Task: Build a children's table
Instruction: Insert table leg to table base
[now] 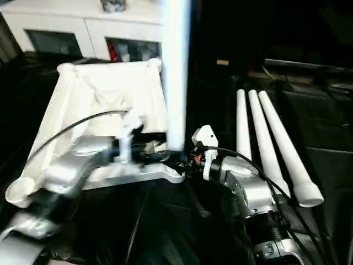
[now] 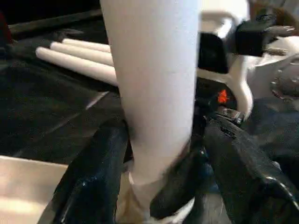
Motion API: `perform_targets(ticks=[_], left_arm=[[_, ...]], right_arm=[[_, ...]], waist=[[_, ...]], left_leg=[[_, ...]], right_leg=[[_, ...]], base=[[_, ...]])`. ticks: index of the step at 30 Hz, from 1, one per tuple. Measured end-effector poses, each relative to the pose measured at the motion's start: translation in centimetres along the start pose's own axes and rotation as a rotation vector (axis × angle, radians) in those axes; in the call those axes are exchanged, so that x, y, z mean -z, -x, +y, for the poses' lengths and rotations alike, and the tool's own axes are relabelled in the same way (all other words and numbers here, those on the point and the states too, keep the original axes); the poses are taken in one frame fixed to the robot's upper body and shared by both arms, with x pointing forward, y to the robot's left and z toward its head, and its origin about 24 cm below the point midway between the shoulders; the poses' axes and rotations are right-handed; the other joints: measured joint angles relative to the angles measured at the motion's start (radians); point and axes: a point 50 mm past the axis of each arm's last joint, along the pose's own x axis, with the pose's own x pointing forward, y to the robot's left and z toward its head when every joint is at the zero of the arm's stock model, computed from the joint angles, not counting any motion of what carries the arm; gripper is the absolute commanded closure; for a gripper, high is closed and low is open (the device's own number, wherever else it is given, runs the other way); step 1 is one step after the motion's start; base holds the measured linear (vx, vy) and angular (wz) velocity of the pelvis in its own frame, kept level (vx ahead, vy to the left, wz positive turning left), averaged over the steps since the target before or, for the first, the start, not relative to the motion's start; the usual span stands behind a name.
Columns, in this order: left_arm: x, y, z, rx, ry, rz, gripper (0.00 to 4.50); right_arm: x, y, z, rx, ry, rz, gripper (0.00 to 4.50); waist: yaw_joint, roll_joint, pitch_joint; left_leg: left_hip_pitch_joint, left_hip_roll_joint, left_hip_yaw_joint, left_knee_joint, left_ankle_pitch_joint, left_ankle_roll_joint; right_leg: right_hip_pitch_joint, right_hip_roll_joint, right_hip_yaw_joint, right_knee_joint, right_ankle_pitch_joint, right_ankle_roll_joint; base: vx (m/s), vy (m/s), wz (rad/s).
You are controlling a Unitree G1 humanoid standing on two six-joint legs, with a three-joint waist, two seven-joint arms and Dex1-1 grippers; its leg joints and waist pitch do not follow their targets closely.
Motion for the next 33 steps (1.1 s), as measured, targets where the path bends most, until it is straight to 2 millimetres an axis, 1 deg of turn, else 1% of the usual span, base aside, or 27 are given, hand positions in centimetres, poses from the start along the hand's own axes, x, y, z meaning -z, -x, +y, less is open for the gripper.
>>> perform_targets(ticks=[2,5,7,9,11,14,16,19,21,26,27,29,33], left_arm=[[0.4,1.0,-0.1,-0.011,-0.005,0.027,1.54],[2.1,2.5,-0.1,-0.052,0.006,0.112,1.54],[2.9,3.2,-0.3,-0.064,0.001,0.157,1.54],[3.8,3.8,-0.5,-0.073,0.003,0.199,1.89],[4.6,4.3,-0.7,-0.085,-0.006,0.243,1.92],[5.3,4.6,-1.2,-0.091,-0.004,0.278,2.31],[5.5,4.6,-1.5,-0.086,-0.006,0.288,2.40],[5.8,4.5,-1.6,-0.094,-0.012,0.310,2.74],[6.0,4.3,-1.6,-0.104,-0.020,0.320,2.86],[6.1,3.9,-1.2,-0.129,-0.033,0.311,3.41],[6.1,3.8,-1.3,-0.128,-0.036,0.309,3.41],[6.1,3.6,-1.3,-0.121,-0.037,0.308,3.55],[6.1,3.3,-1.0,-0.099,-0.039,0.325,3.90]], right_arm=[[0.0,0.0,0.0,0.002,0.000,0.001,2.09],[0.1,0.0,0.0,0.011,0.000,-0.002,2.09],[0.2,-0.1,0.1,0.015,-0.002,-0.006,2.09],[0.3,0.0,0.1,0.025,0.001,-0.013,2.09],[0.4,0.0,0.2,0.033,0.001,-0.020,2.09],[0.5,0.2,0.3,0.049,-0.002,-0.038,2.09],[0.7,0.4,0.4,0.064,-0.010,-0.053,2.09],[0.7,0.7,0.4,0.089,-0.020,-0.072,2.10],[0.9,1.0,0.5,0.104,-0.026,-0.084,2.10],[1.3,1.7,0.7,0.139,-0.037,-0.111,2.10],[1.3,1.7,0.7,0.144,-0.039,-0.113,2.10],[1.4,2.0,0.8,0.159,-0.047,-0.121,2.10],[1.4,2.6,1.0,0.173,-0.046,-0.138,2.16]], waist=[[0.000,-0.001,0.000],[0.001,-0.002,0.001],[0.002,-0.005,0.001],[0.003,-0.006,0.000],[0.003,-0.006,0.000],[0.004,-0.006,0.000],[0.006,-0.006,0.000],[0.008,-0.006,0.000],[0.010,-0.006,0.000],[0.022,-0.005,0.000],[0.024,-0.005,0.000],[0.031,-0.004,-0.001],[0.035,-0.004,-0.001]], left_leg=[[0.001,0.000,0.000,0.000,0.000,0.000],[0.002,0.000,0.000,0.000,0.000,0.000],[0.004,0.000,0.000,0.000,0.000,0.000],[0.005,0.000,0.000,0.000,0.000,0.000],[0.005,0.000,0.001,0.000,0.000,0.000],[0.006,0.000,0.001,0.000,0.000,0.000],[0.006,0.000,0.001,0.000,0.000,0.000],[0.006,0.000,0.001,0.000,0.000,0.000],[0.006,0.000,0.001,0.000,0.000,0.000],[0.006,-0.001,0.001,0.000,0.000,0.000],[0.006,-0.001,0.001,0.000,0.000,0.000],[0.007,-0.001,0.001,0.000,0.000,0.000],[0.008,0.000,0.001,0.001,0.000,0.000]], right_leg=[[0.000,0.000,0.000,0.000,0.000,0.000],[0.001,0.000,0.000,0.000,0.000,0.000],[0.001,0.000,0.000,0.001,0.000,0.000],[0.002,0.000,0.000,0.000,0.000,0.000],[0.002,0.000,0.001,0.000,0.000,0.000],[0.002,0.000,0.001,0.000,0.000,0.000],[0.002,0.000,0.001,0.000,0.000,0.000],[0.002,0.000,0.001,0.000,0.000,0.000],[0.002,0.000,0.001,0.000,0.000,0.000],[0.003,-0.001,0.001,0.000,0.000,0.000],[0.003,-0.001,0.001,0.000,0.000,0.000],[0.004,-0.001,0.001,0.000,0.000,0.000],[0.005,-0.001,0.001,0.000,0.000,0.000]], base=[[0.000,0.000,0.00],[0.000,0.000,0.00],[0.000,0.000,0.00],[0.000,0.000,0.00],[0.000,0.000,0.00],[0.000,0.000,0.00],[0.000,0.000,0.00],[0.000,0.000,0.00],[0.000,0.000,0.00],[0.000,0.000,0.00],[0.000,0.000,0.00],[0.000,0.000,0.00],[0.000,0.000,0.00]])
